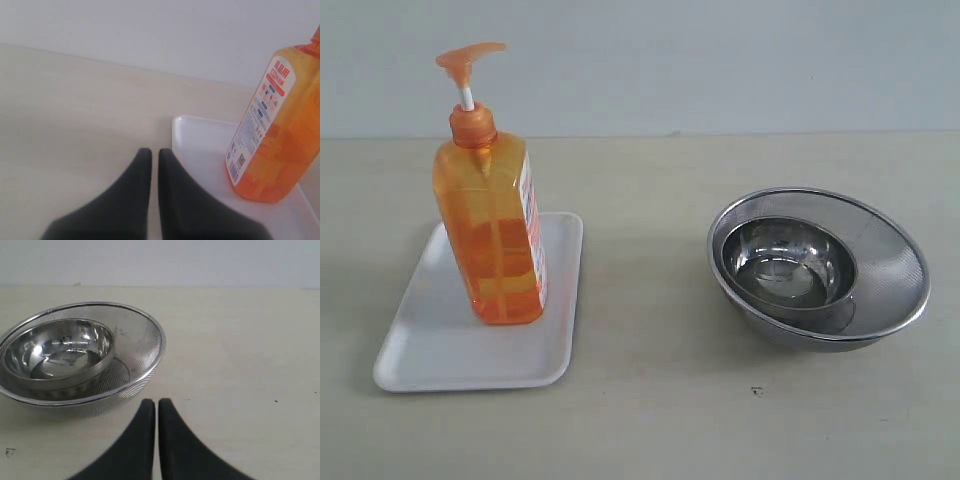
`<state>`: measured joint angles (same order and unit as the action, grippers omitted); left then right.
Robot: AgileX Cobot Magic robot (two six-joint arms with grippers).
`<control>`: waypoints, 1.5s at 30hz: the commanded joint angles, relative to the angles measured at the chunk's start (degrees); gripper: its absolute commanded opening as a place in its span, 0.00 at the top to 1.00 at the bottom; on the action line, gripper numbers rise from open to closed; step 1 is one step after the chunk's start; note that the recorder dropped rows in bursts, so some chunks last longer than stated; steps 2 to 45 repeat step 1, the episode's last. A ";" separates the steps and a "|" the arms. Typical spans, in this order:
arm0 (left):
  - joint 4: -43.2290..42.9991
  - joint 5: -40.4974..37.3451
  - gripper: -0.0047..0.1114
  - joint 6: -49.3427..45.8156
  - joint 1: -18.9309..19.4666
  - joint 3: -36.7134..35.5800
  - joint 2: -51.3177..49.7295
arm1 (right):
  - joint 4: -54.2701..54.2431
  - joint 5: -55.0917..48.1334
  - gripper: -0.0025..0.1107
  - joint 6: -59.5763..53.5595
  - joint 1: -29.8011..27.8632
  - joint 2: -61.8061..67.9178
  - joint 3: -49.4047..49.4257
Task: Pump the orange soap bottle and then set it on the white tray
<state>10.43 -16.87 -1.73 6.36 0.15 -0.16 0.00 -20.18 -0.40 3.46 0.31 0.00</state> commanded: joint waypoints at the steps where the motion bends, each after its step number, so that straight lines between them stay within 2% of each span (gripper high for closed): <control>1: 0.06 -0.11 0.92 -0.03 -0.28 -0.15 0.16 | 0.44 0.67 0.98 0.00 -0.32 -0.31 0.00; 45: 0.06 -0.11 0.92 -0.03 -0.28 -0.15 0.16 | 0.44 0.67 0.98 0.00 -0.32 -0.31 0.00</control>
